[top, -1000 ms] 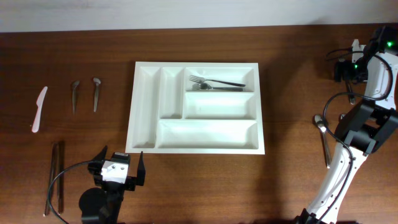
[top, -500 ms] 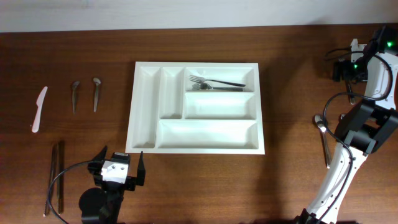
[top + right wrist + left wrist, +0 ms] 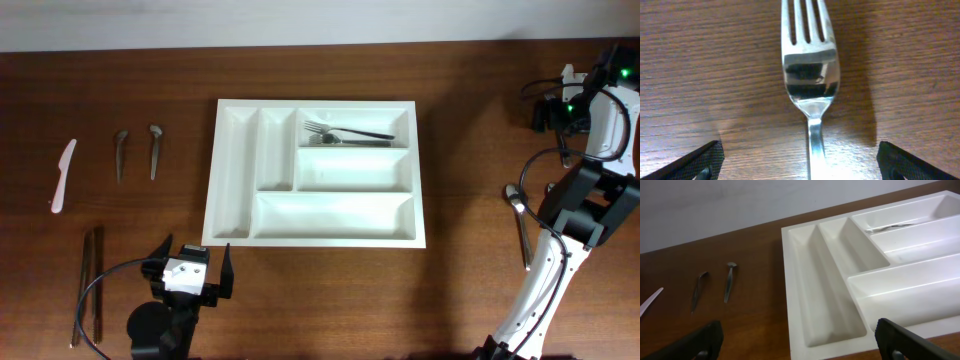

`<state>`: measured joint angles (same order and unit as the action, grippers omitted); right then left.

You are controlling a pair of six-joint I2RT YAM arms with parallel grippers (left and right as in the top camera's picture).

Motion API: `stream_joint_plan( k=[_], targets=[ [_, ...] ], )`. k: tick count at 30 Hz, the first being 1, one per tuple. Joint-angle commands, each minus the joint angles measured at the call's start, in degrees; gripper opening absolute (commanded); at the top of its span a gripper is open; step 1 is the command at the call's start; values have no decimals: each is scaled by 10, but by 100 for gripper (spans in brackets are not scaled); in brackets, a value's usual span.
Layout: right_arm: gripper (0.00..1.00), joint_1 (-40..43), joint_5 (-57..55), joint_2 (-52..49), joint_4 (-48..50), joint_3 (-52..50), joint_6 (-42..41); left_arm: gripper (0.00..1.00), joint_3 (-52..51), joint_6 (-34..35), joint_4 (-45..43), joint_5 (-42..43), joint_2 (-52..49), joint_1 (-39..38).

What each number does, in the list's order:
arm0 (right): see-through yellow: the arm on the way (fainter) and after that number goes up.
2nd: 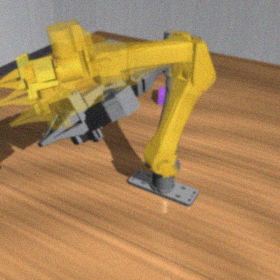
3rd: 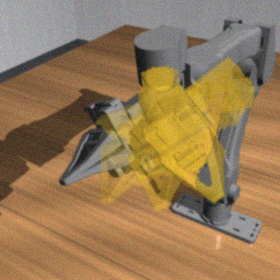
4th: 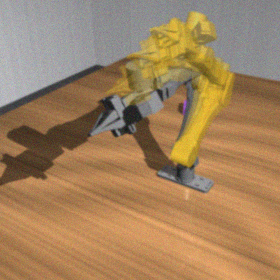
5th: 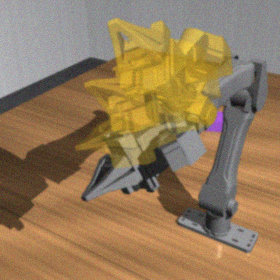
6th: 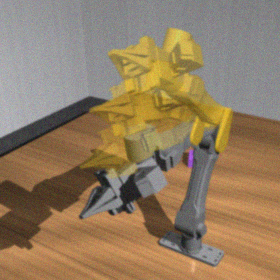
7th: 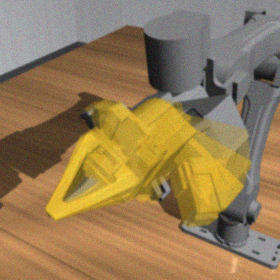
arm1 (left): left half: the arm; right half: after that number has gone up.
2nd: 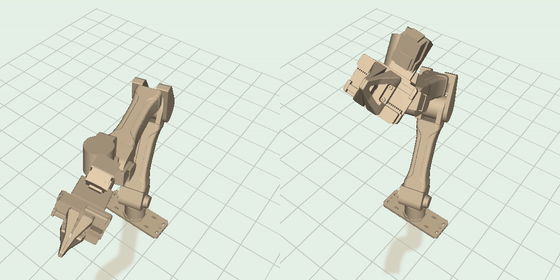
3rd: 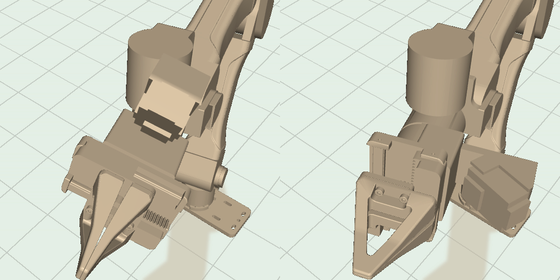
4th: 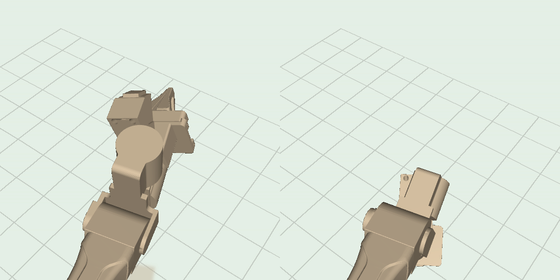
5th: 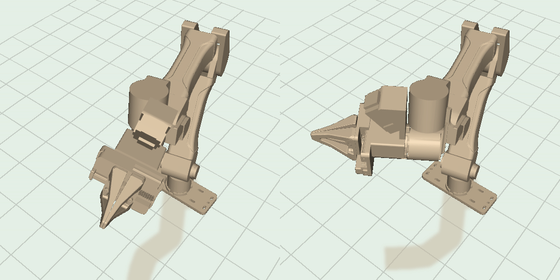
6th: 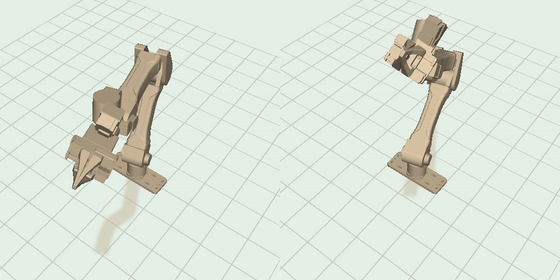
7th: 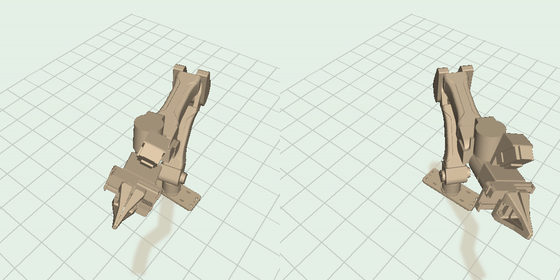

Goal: Pack container
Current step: 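Position the right gripper over the last fork on the right, then close the right gripper on the fork handle and lift it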

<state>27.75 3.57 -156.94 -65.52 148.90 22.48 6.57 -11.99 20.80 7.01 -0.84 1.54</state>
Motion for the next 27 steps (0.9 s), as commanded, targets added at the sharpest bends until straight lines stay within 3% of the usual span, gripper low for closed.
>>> stream_joint_plan(
  k=[1,14,17,23,27],
  targets=[
    [99,5,24,-26,-5,-5,-5,99,-2,-7,1,-4,4,3],
    [100,20,24,-29,-9,-5,-2,99,-2,-7,0,-4,4,3],
    [92,20,24,-29,-6,-5,-2,99,-2,-7,0,-4,4,3],
    [54,20,24,-29,-1,-5,-2,99,-2,-7,0,-4,4,3],
    [49,20,24,-29,2,-5,-2,99,-2,-7,0,-4,4,3]
  ],
)
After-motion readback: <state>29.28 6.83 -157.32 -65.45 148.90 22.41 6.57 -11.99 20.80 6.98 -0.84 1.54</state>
